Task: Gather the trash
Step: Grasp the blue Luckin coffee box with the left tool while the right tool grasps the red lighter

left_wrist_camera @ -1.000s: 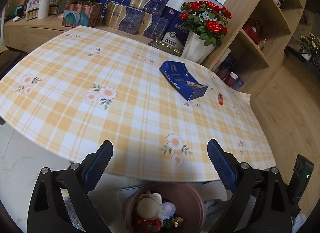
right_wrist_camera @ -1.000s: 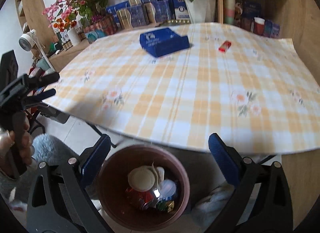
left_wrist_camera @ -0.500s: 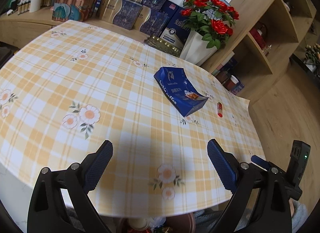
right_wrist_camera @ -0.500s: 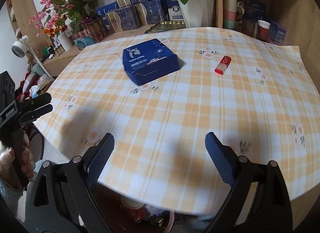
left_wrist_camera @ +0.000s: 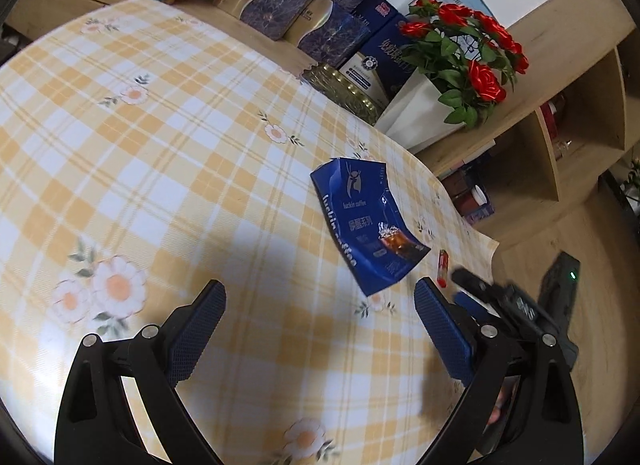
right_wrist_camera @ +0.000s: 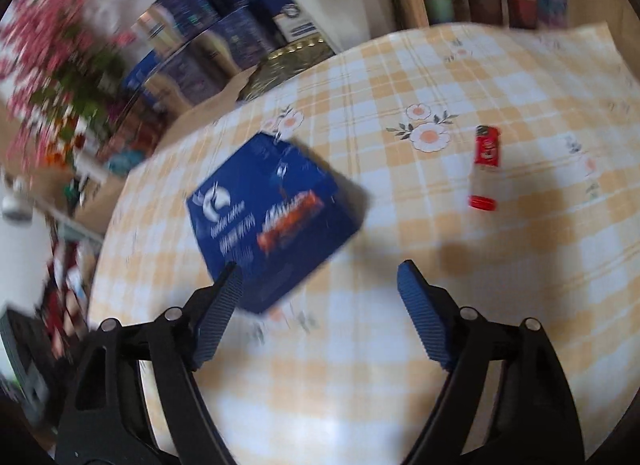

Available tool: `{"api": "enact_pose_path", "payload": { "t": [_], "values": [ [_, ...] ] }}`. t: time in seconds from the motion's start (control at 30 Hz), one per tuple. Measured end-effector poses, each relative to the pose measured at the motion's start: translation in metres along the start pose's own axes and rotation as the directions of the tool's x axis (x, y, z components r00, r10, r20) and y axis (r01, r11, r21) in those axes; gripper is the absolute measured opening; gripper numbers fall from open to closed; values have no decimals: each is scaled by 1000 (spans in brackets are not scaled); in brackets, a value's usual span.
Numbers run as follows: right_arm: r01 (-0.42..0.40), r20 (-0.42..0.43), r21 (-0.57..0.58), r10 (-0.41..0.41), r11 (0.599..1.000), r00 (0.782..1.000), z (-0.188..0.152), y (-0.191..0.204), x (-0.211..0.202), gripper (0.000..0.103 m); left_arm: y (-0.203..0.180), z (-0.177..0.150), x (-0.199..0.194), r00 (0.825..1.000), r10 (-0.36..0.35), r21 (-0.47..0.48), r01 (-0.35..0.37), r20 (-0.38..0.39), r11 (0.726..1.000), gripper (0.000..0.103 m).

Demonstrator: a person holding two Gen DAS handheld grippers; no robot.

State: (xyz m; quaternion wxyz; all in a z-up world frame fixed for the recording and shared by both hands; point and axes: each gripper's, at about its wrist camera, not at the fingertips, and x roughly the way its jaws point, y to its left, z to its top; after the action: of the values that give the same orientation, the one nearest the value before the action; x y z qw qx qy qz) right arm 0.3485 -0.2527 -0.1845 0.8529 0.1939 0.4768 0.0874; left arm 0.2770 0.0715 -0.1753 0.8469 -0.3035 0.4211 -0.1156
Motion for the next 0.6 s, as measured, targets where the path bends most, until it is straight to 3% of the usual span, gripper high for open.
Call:
{"api": "enact_pose_path", "payload": {
  "t": [0.17,0.27,0.3,0.47,0.6],
  "values": [
    [35,-30,114,-31,993,999,20,8,33,74,-6,7,21,1000,-15,-7,15,-16,1000,88],
    [59,-85,180,-44,982,995,20,6,51,60,-7,10,33,999,-34,-34,33,-29,999,86],
    [56,-106,213,-34,975,994,18,3,57,45,-7,12,37,999,-40,-41,39,-34,998,85],
    [-81,-44,360,104,929,994,3,-22,50,34,-7,18,54,996,-73,-76,69,-51,995,80],
    [-241,52,494,248,836,967,-18,-52,42,28,-8,21,70,992,-108,-112,100,-67,989,76]
  ]
}}
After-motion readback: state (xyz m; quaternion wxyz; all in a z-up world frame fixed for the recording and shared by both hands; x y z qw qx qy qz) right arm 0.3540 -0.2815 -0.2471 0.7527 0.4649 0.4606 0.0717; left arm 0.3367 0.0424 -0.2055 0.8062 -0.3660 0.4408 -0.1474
